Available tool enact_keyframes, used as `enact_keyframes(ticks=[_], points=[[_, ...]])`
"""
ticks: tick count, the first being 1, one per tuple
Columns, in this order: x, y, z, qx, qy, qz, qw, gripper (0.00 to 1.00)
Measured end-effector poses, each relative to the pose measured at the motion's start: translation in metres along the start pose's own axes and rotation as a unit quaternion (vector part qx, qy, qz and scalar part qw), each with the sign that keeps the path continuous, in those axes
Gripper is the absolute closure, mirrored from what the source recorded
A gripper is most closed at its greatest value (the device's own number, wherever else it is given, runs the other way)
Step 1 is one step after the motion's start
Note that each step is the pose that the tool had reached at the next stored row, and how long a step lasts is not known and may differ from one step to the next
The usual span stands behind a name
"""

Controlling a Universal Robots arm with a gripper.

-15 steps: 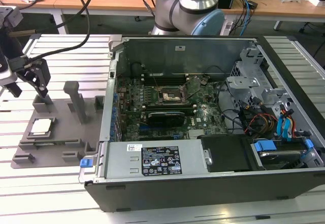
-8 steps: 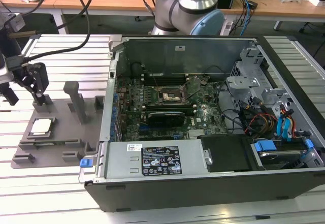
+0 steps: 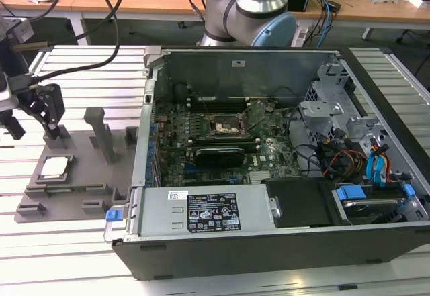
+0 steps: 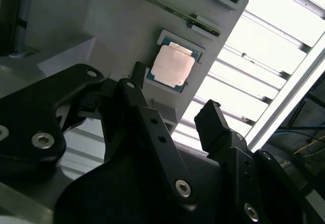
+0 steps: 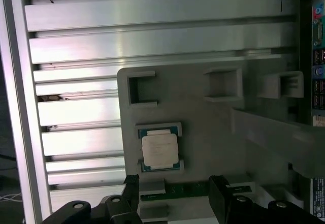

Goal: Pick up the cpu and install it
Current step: 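Pick up the cpu and move it towards the insertion slot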

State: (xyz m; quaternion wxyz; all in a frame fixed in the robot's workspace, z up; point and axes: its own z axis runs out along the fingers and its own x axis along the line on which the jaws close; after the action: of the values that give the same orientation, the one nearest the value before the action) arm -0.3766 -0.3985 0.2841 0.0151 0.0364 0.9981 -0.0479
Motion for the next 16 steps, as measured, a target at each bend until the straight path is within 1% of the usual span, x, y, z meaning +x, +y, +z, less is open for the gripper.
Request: enact_keyframes(ticks=[5,8,13,16], points=[[0.0012,0.0005,0.006,0.0,0.0,0.0,1.0,0.34],[0.0013,0.0007,0.008,0.0,0.0,0.0,1.0,0.34],[0.0016,0.0013,0.0142,0.0001,0.0,0.0,1.0,0.34],[0.0017,0.0015,0.0165,0.0002,0.0,0.0,1.0,0.34]])
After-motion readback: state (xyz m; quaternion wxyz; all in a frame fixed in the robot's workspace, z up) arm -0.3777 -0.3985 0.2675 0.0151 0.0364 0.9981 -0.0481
